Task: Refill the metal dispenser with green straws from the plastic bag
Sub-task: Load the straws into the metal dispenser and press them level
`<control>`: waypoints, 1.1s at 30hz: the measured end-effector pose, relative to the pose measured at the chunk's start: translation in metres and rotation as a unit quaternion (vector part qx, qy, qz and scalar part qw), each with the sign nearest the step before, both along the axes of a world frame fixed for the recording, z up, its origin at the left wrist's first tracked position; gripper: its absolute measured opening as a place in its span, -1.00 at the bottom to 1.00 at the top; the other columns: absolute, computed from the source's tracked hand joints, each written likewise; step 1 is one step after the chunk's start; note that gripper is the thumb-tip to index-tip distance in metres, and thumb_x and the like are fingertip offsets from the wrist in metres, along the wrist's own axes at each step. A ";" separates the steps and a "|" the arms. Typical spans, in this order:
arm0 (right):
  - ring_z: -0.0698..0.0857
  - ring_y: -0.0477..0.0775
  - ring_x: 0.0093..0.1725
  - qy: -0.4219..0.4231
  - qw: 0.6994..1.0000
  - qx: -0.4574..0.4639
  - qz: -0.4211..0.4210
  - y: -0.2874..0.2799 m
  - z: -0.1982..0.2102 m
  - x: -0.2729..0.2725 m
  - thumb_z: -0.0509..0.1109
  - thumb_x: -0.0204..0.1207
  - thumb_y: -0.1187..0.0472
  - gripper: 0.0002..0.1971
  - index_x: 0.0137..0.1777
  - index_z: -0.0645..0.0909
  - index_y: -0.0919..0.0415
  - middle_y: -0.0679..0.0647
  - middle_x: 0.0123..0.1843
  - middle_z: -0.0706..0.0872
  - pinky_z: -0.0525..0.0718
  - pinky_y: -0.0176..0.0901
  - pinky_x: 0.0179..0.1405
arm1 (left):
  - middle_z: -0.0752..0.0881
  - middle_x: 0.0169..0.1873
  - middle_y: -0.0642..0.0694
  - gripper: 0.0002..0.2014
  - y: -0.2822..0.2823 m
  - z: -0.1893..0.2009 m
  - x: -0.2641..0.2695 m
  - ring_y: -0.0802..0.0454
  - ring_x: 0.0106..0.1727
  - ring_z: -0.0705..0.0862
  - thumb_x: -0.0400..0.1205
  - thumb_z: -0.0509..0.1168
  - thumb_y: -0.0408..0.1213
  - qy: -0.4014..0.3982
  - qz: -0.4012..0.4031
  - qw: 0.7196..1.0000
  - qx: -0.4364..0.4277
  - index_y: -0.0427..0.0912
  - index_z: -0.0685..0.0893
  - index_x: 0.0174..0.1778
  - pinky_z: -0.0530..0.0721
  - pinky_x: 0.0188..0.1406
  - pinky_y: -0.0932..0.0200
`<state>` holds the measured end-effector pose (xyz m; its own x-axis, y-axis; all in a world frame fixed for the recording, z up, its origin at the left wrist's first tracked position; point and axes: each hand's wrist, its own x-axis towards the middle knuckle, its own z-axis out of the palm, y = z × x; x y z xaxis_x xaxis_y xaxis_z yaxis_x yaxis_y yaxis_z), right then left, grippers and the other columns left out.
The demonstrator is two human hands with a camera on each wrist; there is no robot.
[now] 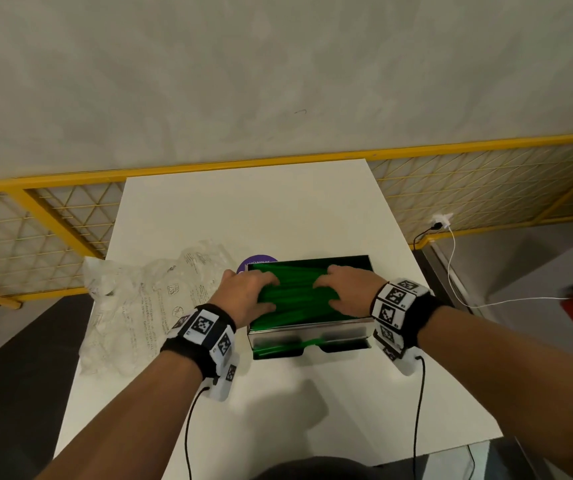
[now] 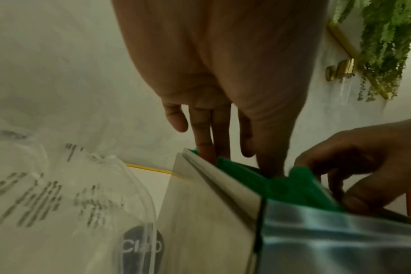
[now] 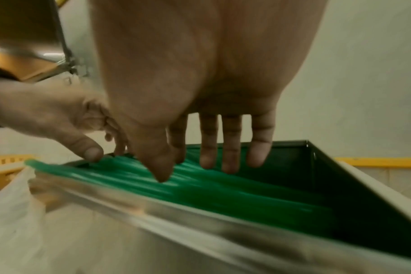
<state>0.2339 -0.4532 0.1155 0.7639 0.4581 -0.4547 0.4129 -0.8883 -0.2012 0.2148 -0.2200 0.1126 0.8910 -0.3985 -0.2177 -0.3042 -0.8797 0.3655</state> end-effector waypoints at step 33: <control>0.37 0.26 0.47 0.103 0.990 -0.039 -0.083 0.016 -0.009 0.023 0.35 0.53 -0.06 -0.30 0.61 0.20 0.11 0.21 0.53 0.30 0.48 0.13 0.40 | 0.48 0.37 -0.19 -0.47 -0.033 -0.007 0.024 -0.20 0.39 0.45 0.56 0.33 -0.21 0.083 0.011 0.996 0.019 -0.10 0.41 0.46 0.47 0.38 -0.11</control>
<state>0.2567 -0.4376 0.1065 0.7125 0.2910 -0.6385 0.2168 -0.9567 -0.1942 0.2389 -0.2532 0.1059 0.8501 -0.3682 -0.3766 -0.2232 -0.8995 0.3756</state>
